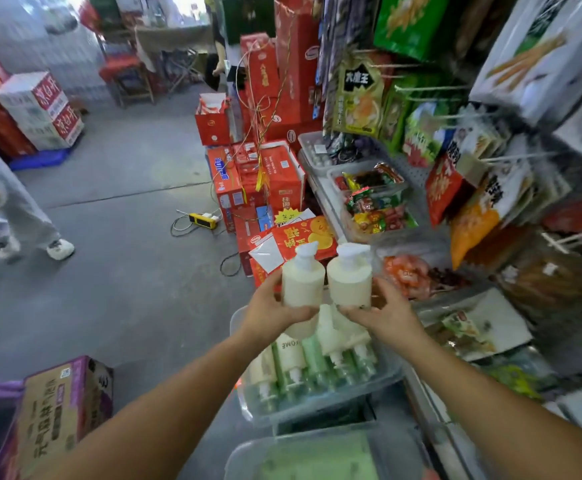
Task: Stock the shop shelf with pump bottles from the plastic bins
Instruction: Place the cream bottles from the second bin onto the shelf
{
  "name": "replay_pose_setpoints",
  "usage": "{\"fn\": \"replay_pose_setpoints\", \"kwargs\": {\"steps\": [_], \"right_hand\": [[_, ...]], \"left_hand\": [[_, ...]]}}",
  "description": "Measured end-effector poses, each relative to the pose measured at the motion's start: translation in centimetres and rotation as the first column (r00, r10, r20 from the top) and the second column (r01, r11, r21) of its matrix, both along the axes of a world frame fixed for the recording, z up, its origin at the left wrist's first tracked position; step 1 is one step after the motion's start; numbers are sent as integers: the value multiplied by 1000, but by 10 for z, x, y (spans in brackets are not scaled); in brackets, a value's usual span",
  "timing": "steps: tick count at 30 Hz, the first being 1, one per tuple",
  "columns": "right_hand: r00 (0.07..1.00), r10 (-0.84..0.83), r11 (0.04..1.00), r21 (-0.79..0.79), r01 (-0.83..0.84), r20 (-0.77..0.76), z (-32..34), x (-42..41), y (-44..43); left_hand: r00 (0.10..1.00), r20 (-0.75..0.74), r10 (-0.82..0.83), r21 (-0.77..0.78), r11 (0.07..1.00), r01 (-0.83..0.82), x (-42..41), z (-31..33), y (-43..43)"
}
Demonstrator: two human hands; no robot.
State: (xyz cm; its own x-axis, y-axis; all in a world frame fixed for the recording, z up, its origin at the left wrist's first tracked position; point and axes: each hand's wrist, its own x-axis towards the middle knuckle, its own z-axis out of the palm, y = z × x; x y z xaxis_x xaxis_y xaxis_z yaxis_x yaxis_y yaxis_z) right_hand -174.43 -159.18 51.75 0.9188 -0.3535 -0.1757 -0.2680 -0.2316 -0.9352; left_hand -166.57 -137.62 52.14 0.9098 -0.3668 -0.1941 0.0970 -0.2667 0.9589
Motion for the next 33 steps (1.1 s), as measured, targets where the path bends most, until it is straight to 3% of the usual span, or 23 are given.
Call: {"fn": "replay_pose_setpoints", "kwargs": {"steps": [10,21,33], "right_hand": [[980,-97,994,66,87,174,125,-37,-20],[918,-256,966,42,256,302,248,-110,-23],[813,-466,879,80,469,349,315,-249,-14]], "left_hand": [[999,52,-15,-139,990,22,-34,119,-24],[968,129,-214,-246,939,240,-59,233,-34],[853,110,-509,-403,762,507,-143,300,-82]]}}
